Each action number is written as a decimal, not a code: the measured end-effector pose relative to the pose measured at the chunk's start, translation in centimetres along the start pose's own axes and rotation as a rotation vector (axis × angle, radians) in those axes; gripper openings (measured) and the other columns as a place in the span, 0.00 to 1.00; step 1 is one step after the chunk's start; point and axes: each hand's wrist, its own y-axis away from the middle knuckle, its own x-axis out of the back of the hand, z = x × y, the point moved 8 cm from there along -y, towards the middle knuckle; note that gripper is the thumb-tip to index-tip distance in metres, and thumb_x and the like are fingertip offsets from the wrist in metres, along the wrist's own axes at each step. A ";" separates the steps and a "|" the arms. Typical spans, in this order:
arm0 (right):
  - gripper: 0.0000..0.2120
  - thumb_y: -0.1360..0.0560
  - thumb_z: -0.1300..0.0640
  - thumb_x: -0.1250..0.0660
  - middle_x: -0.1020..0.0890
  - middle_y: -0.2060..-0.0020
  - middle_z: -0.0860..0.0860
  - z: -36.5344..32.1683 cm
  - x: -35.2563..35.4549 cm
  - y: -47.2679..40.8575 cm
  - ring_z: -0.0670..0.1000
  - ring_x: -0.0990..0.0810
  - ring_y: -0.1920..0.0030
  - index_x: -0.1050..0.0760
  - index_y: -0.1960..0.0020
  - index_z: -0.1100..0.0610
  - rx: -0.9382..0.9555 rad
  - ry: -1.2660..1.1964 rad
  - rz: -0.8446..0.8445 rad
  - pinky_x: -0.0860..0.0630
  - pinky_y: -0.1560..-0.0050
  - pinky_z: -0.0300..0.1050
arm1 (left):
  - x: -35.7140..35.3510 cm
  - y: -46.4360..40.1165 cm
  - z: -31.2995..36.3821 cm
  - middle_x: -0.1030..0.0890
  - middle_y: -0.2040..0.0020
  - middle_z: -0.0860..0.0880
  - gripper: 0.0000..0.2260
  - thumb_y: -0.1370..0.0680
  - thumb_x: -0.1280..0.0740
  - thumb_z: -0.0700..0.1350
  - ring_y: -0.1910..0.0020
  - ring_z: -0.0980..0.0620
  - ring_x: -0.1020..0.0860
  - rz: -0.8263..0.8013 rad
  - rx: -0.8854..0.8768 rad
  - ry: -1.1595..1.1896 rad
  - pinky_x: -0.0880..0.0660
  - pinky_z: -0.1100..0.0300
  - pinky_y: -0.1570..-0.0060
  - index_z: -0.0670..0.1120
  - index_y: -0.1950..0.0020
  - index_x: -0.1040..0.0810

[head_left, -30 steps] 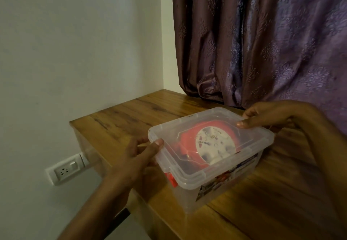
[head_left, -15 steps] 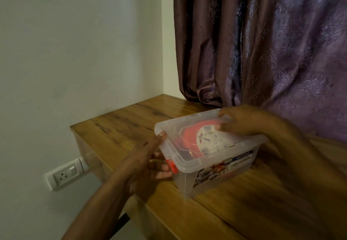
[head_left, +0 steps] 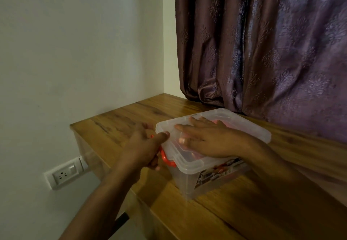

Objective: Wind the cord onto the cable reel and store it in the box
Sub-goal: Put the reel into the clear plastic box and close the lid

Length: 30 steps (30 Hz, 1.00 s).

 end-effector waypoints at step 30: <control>0.13 0.20 0.52 0.35 0.17 0.48 0.60 20.8 2.1 1.0 0.57 0.18 0.52 0.21 0.46 0.62 -0.513 -0.748 0.328 0.20 0.49 0.52 | -13.4 -0.9 9.0 0.27 0.36 0.45 0.34 0.30 0.52 0.73 0.40 0.41 0.29 -0.139 -0.604 -1.304 0.34 0.38 0.43 0.55 0.31 0.36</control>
